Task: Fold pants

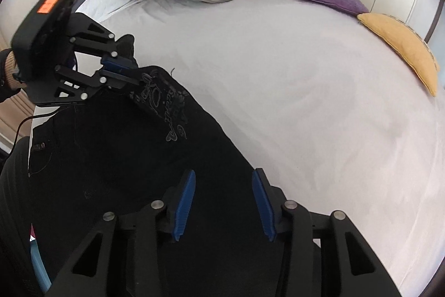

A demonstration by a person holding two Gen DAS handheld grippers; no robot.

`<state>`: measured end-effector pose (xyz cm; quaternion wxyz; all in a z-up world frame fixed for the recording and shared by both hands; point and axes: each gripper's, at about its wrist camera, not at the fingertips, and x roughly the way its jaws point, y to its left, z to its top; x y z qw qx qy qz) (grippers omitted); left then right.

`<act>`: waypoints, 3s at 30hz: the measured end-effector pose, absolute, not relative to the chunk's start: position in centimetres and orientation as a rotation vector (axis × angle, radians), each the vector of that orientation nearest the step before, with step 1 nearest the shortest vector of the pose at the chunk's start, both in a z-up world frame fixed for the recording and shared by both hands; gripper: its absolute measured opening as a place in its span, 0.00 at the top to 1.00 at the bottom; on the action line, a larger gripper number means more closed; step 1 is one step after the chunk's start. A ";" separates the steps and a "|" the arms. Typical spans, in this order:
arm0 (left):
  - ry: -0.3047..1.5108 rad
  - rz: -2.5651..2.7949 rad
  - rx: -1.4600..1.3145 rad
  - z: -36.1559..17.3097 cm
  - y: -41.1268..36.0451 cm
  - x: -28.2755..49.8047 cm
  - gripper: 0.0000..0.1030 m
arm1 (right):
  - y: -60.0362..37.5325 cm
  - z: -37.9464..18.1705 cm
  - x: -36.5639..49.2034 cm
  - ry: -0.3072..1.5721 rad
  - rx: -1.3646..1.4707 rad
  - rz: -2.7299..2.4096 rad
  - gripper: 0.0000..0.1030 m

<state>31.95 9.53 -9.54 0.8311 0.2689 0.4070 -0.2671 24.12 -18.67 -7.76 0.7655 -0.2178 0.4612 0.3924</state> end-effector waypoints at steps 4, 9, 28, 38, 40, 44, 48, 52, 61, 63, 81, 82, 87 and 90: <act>0.822 -0.590 0.590 -9.2 8.7 29.9 0.92 | -17.0 -7.8 24.4 0.986 -0.516 0.879 0.56; 0.815 -0.600 0.584 -9.2 8.3 28.2 0.92 | -15.4 -8.9 25.1 1.026 -0.590 0.895 0.65; 0.805 -0.596 0.534 -7.7 9.1 24.4 0.92 | -15.6 -6.7 20.5 0.955 -0.465 0.828 0.96; 0.849 -0.627 0.509 -8.4 9.3 17.5 0.93 | -15.1 -8.0 14.8 1.009 -0.187 0.728 0.96; 0.864 -0.633 0.522 -9.1 9.3 15.8 0.93 | -15.3 -8.8 13.1 1.041 -0.132 0.703 0.96; 0.888 -0.639 0.569 -10.1 9.4 12.8 0.93 | -15.1 -9.8 9.9 1.068 -0.131 0.713 0.96; 0.910 -0.660 0.590 -10.7 9.8 10.1 0.93 | -13.6 -11.1 6.5 1.106 -0.286 0.771 0.96; 0.922 -0.695 0.664 -11.4 9.5 7.3 0.93 | -12.3 -11.5 3.3 1.101 -0.438 0.825 0.96; 0.961 -0.742 0.775 -13.2 9.9 2.5 0.93 | -9.9 -13.3 -5.3 1.021 -0.749 0.842 0.96; 0.963 -0.747 0.793 -13.3 9.9 1.7 0.93 | -9.4 -13.6 -6.8 0.998 -0.776 0.832 0.96; 0.994 -0.808 0.871 -13.7 11.3 -1.0 0.93 | -8.4 -13.9 -12.7 0.945 -0.731 0.777 0.96; 0.994 -0.807 0.874 -13.7 11.2 -1.2 0.93 | -8.0 -14.1 -12.6 0.943 -0.736 0.773 0.95; 0.992 -0.783 0.835 -14.3 11.3 -1.1 0.90 | -8.1 -14.8 -12.2 0.953 -0.707 0.748 0.95; 0.977 -0.760 0.814 -14.2 11.5 -1.5 0.90 | -8.4 -14.7 -12.6 0.941 -0.694 0.729 0.94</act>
